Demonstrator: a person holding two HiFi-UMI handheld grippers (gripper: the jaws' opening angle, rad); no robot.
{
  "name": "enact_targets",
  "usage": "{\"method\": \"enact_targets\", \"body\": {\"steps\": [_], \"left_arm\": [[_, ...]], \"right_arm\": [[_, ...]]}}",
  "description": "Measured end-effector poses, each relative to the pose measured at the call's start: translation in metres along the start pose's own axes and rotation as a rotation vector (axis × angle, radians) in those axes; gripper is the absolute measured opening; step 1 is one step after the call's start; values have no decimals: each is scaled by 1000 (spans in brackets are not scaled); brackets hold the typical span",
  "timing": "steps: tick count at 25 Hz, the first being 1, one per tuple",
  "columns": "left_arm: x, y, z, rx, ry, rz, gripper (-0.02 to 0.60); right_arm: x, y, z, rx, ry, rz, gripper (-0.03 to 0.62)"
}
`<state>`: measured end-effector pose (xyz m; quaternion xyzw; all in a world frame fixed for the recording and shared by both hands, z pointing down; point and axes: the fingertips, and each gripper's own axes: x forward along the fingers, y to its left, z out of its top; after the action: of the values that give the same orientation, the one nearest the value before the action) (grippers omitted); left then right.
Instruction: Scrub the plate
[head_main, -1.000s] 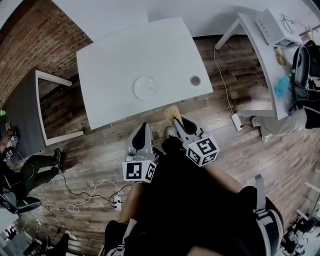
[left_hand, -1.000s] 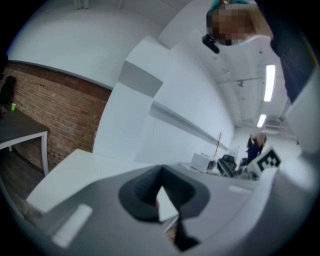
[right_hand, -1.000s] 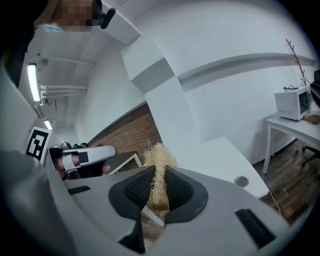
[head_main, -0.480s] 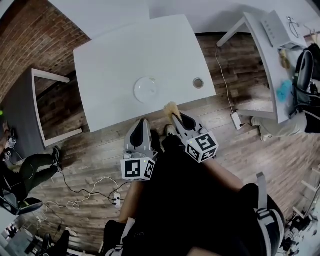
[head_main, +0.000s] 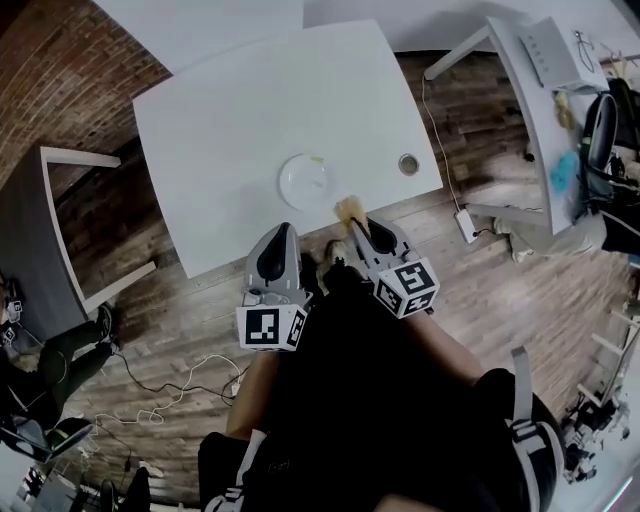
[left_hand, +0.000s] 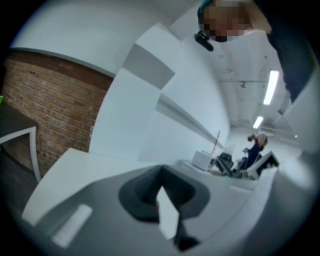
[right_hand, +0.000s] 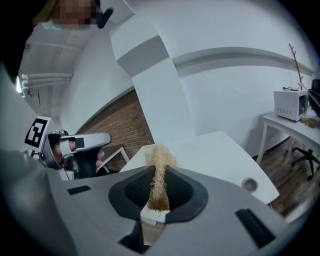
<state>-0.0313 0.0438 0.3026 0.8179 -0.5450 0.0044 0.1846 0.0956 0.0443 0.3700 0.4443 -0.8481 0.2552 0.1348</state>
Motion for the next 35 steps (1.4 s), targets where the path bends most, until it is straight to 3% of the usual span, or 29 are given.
{"method": "enact_targets", "body": {"steps": [10, 23, 35], "left_arm": [[32, 40, -13, -13, 44, -82, 4], [70, 71, -58, -64, 90, -17, 3], [78, 76, -86, -99, 101, -24, 3]], "right_arm": [[54, -20, -26, 36, 69, -109, 48], [119, -67, -74, 85, 183, -132, 48], [144, -87, -92, 90, 229, -147, 48]]}}
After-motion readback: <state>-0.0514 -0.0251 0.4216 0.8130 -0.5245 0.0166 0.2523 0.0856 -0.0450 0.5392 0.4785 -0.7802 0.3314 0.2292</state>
